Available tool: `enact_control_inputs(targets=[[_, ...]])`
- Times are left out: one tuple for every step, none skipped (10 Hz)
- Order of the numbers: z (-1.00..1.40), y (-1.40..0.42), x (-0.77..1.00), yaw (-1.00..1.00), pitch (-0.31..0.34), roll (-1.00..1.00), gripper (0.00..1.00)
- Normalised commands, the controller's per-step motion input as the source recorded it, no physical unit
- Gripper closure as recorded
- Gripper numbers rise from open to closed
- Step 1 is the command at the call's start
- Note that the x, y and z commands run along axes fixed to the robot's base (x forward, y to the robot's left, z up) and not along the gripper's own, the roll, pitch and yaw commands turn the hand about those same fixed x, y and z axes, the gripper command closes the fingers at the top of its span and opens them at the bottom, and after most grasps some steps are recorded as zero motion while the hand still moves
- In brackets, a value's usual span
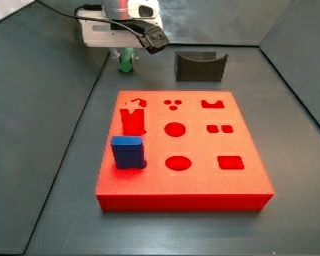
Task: Pick up the round object. Move up. Place the round object on the fixture. Regrasp the round object. Move to above the board. Insert the round object.
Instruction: Pick up the round object, then move up.
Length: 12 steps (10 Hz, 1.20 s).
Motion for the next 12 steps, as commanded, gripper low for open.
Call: enact_control_inputs(targets=[[0.00, 0.00, 0.00, 0.00, 0.000, 0.00, 1.00], [0.00, 0.00, 0.00, 0.00, 0.000, 0.00, 1.00], [0.00, 0.00, 0.00, 0.00, 0.000, 0.00, 1.00], [0.00, 0.00, 0.00, 0.00, 0.000, 0.00, 1.00], [0.00, 0.00, 0.00, 0.00, 0.000, 0.00, 1.00], [0.00, 0.00, 0.00, 0.00, 0.000, 0.00, 1.00], [0.00, 0.00, 0.00, 0.00, 0.000, 0.00, 1.00], [0.83, 0.00, 0.00, 0.00, 0.000, 0.00, 1.00], [0.82, 0.06, -0.02, 0.03, 0.004, 0.01, 1.00], [0.73, 0.05, -0.03, 0.01, 0.014, 0.02, 1.00], [0.62, 0.03, -0.02, -0.01, 0.028, 0.03, 1.00], [0.50, 0.02, -0.02, -0.02, 0.047, 0.05, 1.00]])
